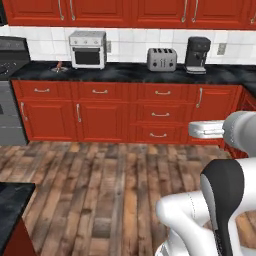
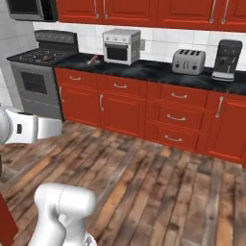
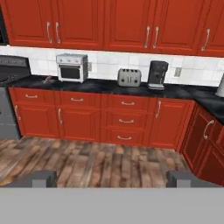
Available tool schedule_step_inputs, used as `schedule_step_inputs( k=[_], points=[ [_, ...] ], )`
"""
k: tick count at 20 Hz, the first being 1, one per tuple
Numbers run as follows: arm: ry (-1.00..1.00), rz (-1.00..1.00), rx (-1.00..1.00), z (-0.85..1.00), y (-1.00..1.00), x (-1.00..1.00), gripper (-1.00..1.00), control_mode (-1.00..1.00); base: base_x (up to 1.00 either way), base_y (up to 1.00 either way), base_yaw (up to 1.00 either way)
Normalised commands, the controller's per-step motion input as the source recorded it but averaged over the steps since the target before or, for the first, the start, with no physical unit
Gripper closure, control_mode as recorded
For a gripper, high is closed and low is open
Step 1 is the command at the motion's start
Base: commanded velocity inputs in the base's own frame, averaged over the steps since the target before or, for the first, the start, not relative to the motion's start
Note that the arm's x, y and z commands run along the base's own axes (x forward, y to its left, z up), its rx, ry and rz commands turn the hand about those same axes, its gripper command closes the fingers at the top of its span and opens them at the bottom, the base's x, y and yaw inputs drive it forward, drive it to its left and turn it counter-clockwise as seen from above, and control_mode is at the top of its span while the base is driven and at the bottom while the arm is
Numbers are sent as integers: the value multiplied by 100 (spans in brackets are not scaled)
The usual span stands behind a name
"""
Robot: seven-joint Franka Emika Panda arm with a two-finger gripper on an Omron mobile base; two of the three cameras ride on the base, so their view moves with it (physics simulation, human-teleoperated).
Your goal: Place the cold items (broccoli and pear) from the fridge in one tupperware on the dining counter. Place the warm items (hot dog and kebab skewer) in the stove area in another tupperware.
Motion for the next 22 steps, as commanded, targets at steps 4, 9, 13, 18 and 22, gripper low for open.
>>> schedule_step_inputs(
  k=[4, 9, 13, 18, 22],
  points=[
    [0, 0, 0, 0, 0, 0, -100, 100, 100, -10, 21],
    [0, 0, 0, 0, 0, 0, -100, 100, 100, -5, 22],
    [0, 0, 0, 0, 0, 0, -100, 100, 100, 0, 15],
    [0, 0, 0, 0, 0, 0, -100, 100, 100, 10, 7],
    [0, 0, 0, 0, 0, 0, -100, 100, 100, 39, 0]
  ],
)
